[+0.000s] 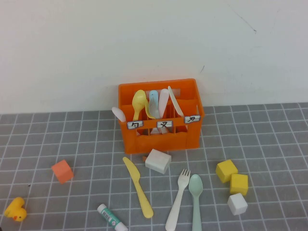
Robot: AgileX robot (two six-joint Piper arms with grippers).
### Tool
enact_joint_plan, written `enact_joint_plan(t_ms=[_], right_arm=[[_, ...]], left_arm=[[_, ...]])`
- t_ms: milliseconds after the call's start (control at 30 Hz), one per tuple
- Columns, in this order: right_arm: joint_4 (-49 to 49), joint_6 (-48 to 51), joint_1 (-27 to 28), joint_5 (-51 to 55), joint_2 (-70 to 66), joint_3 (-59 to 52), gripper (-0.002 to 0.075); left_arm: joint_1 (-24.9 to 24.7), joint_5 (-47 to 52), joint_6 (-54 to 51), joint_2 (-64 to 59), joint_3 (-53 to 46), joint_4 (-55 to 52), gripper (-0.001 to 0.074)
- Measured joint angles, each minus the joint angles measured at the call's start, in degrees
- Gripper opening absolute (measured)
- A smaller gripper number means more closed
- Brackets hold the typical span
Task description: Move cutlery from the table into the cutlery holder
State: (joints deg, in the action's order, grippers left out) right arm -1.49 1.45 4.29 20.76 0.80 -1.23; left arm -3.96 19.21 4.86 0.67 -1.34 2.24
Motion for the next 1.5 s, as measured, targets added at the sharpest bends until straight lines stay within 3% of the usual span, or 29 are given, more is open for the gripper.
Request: enact_joint_plan(t_ms=[1500], right_arm=[[-3.3,0.0,0.0,0.0,0.0,0.0,-0.0002]], left_arm=[[0.0,0.0,0.0,0.0,0.0,0.0,-0.0001]])
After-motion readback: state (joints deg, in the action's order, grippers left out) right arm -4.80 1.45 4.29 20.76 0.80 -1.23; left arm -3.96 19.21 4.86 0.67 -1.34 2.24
